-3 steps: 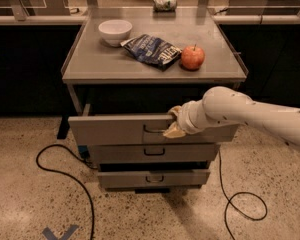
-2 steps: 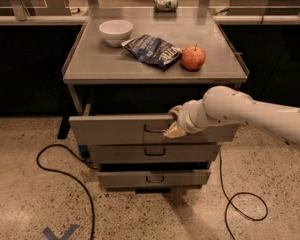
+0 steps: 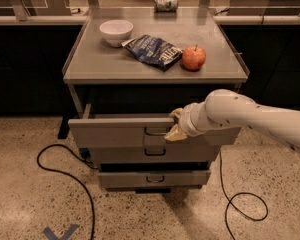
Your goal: Open top drawer
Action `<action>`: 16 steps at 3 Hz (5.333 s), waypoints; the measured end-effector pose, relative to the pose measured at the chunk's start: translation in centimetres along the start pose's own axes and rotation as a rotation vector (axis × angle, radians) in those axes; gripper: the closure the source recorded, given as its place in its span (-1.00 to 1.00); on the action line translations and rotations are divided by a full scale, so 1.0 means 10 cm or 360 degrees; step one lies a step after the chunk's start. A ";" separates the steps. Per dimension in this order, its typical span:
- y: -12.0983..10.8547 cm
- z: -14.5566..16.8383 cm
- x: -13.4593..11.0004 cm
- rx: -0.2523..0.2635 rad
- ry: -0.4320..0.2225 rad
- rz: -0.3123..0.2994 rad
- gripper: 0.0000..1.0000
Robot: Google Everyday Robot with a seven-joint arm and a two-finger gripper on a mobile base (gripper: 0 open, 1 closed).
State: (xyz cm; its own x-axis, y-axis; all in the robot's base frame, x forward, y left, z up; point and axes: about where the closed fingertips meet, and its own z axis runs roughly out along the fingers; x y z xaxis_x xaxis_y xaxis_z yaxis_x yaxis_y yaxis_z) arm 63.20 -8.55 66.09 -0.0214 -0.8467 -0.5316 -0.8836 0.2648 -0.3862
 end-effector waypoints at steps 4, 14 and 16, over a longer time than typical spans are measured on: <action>0.21 -0.14 0.02 0.0021 -0.0004 -0.0003 1.00; 0.77 -0.47 0.08 0.0087 -0.0019 -0.0012 1.00; 0.89 -0.54 0.09 0.0105 -0.0022 -0.0011 1.00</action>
Offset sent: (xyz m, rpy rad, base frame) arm -0.3889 -0.0625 -0.1212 0.0121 -0.2039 -0.0959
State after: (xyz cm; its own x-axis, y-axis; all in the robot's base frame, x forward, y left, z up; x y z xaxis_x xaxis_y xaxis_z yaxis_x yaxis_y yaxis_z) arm 52.78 -9.46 66.28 -0.0084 -0.8424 -0.5388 -0.8511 0.2889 -0.4384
